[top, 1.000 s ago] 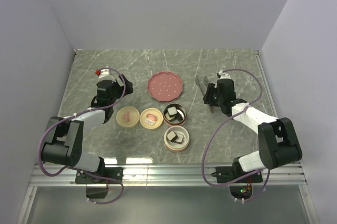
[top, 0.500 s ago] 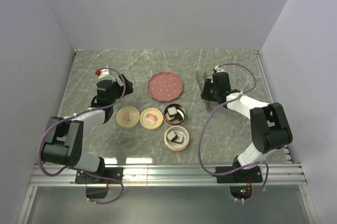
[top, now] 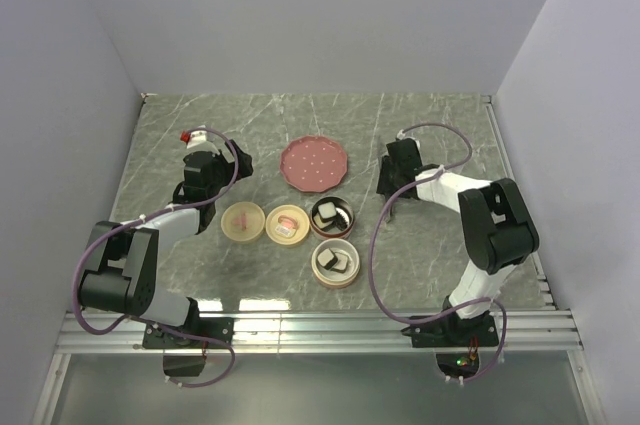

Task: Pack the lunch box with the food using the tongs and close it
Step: Put down the clamp, then pick up the lid of the lunch box with the left arm

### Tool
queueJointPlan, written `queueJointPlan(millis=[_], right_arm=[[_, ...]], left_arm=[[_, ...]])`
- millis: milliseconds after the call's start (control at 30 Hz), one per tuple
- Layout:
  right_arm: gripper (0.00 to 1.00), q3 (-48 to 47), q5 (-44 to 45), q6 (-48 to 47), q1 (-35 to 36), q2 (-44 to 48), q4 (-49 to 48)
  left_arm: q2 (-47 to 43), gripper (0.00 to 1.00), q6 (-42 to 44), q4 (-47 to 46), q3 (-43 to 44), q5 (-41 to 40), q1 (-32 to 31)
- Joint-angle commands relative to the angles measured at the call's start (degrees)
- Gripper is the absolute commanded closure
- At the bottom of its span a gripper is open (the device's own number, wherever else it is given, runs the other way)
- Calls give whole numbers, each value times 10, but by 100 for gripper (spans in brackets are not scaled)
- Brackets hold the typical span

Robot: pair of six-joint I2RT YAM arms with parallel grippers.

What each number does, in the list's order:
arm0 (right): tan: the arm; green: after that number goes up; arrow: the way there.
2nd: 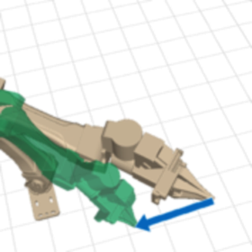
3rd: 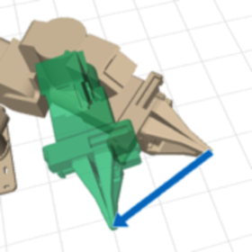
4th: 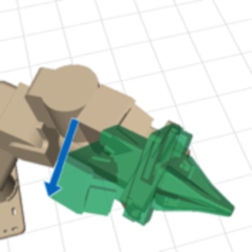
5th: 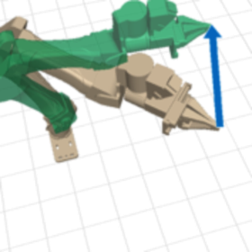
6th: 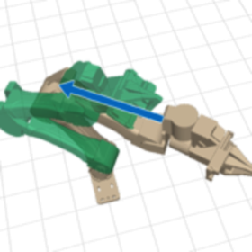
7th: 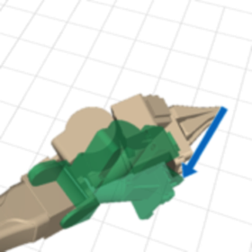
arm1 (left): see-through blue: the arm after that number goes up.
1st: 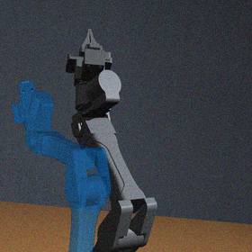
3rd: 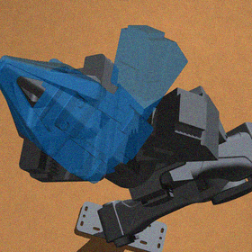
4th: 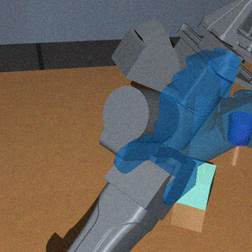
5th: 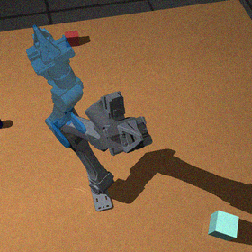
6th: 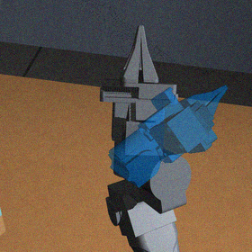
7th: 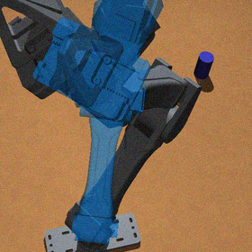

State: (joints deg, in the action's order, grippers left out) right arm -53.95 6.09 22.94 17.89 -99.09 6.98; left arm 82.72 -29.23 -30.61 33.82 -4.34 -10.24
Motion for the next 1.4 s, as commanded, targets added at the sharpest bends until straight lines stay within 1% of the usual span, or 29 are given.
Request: queueJointPlan(millis=[0, 200, 500, 533, 567, 700, 967, 1067, 1100, 1133, 1233, 1267, 1300, 1367], right_arm=[[48, -33, 37, 7, 10, -6, 14], [41, -25, 41, 7, 12, 4, 11], [37, -21, 39, 6, 13, 17, 12], [29, -20, 38, 6, 12, 20, 12], [25, -20, 40, 7, 13, 21, 13], [24, -21, 43, 4, 13, 29, 19], [23, 20, 63, 3, 13, 94, -9], [23, 39, 67, 4, 13, 116, -29], [23, 42, 68, 4, 13, 122, -35], [23, 50, 67, 4, 12, 129, -40], [23, 60, 59, 2, 13, 143, -64], [23, 61, 55, 1, 12, 145, -67], [23, 64, 53, -1, 13, 151, -68], [23, 72, 41, -3, 12, 154, -92]], left_arm=[[-6, 1, -3, -25, -2, 5, 1], [-5, 1, -2, -24, -2, 6, 1], [-9, 0, -4, -20, -3, 6, 1], [-11, 1, -5, -20, -4, 3, 1], [-12, 0, -6, -21, -5, 2, 1], [-17, 1, -6, -20, -7, 6, 1], [-42, 0, -17, -24, -31, 7, -6], [-53, 0, -20, -12, -43, -13, -30], [-61, 1, -21, -8, -46, -45, -41], [-65, 1, -20, -1, -53, -58, -63], [-87, 0, -35, 15, -71, -102, -97], [-93, 0, -42, 21, -76, -113, -103], [-107, 1, -54, 36, -86, -142, -109], [-119, 1, -63, 53, -92, -163, -119]])
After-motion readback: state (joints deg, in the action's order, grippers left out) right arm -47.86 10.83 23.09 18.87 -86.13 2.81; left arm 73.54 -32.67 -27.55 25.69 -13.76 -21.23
